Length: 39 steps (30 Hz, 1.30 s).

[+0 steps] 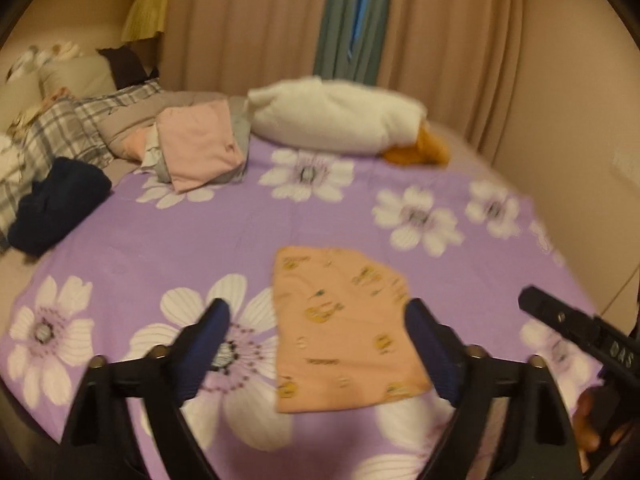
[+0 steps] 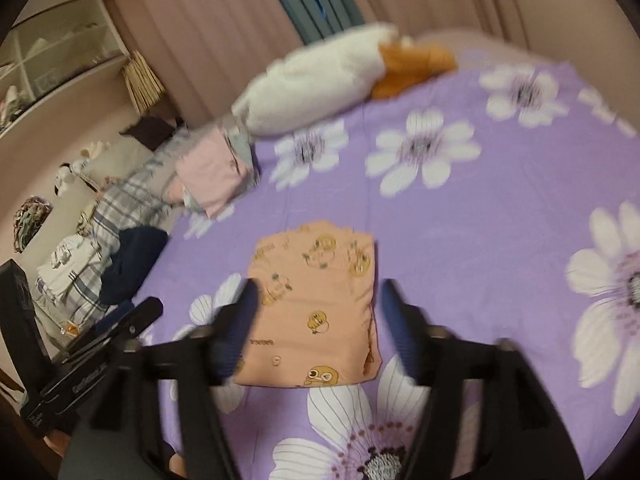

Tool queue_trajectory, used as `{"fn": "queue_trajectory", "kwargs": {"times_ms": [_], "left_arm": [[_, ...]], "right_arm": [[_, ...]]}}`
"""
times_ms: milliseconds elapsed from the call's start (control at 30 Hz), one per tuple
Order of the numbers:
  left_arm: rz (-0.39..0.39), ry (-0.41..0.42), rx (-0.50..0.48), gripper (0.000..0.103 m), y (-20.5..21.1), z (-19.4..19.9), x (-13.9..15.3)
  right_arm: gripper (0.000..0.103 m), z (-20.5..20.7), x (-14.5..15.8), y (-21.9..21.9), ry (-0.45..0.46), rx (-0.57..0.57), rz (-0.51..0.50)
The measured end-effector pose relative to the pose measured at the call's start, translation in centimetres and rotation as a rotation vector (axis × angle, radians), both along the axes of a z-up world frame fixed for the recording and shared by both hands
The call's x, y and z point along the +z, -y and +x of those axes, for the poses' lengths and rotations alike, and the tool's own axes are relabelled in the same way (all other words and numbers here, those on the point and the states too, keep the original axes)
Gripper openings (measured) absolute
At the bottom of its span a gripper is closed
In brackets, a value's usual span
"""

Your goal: Fold small clothes

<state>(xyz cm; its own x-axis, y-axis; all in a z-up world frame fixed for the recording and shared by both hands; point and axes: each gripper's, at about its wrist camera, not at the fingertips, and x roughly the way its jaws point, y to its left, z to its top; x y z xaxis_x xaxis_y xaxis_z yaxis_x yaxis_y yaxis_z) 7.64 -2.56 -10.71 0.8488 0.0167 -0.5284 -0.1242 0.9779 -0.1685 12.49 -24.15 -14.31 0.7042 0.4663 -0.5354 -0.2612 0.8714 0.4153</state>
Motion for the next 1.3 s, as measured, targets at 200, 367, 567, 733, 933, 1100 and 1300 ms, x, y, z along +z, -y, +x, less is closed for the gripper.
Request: {"fn": "queue_trajectory", "kwargs": {"times_ms": [200,367,567,733,933,1100,1300], "left_arm": [[0.041,0.027,-0.012,0.102,1.4,-1.7,2.3],[0.023,0.043,-0.014,0.102,1.5,-4.7,3.4],[-0.015,0.092,0.041,0.102,0.5,-6.1,5.2],[0.015,0.092,0.072,0.102,0.9,-6.4,5.2],[0.041,0.089,0.030,0.102,1.9,-6.7,5.4],[0.076,0.089,0.022,0.102,2.6,-7.2,5.5],[0.081,0.081,0.016,0.102,2.5,-7.2,5.5]], "right_arm": [[0.099,-2.8,3.4,1.6,0.068,-0.045,-0.077],[0.103,-5.5,4.8,2.6,0.100,-0.139,-0.081],[0.103,-6.5,5.8,2.1,0.100,-0.099,-0.129],[0.103,-7.7,6.4,2.1,0.127,-0.121,-0.140],[0.103,-8.1,6.7,1.5,0.125,-0.128,-0.169],[0.103,-8.5,6.9,1.1,0.133,-0.132,-0.188],[0.103,-8.6,7.0,0.7,0.133,-0.132,-0.208]]}}
